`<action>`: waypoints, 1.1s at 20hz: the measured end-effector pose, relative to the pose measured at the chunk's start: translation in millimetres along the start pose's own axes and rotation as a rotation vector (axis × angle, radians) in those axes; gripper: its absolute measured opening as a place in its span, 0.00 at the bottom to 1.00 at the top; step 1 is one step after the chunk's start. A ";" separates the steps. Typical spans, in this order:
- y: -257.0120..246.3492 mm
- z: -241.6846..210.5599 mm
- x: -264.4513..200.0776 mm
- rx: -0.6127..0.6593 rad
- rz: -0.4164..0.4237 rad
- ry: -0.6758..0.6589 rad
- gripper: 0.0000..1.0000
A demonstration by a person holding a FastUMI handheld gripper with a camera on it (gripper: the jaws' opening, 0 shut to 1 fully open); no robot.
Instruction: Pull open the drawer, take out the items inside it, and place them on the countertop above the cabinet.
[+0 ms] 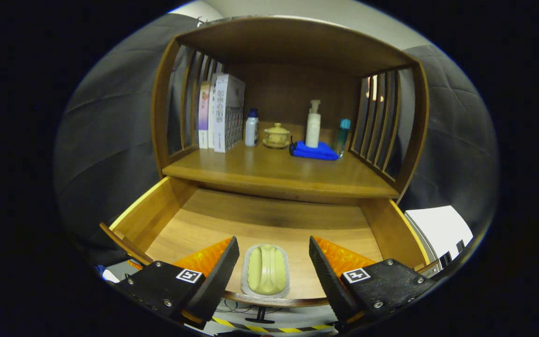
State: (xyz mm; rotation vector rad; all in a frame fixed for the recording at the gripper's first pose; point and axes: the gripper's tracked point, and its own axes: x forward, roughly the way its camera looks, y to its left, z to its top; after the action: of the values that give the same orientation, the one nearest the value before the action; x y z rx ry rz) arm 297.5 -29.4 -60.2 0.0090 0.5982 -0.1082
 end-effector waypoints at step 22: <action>13.0 -59.8 55.6 0.042 0.020 0.402 0.35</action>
State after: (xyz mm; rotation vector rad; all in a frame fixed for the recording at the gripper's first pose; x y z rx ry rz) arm 310.9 -19.7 -141.3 0.0791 0.9972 -0.1005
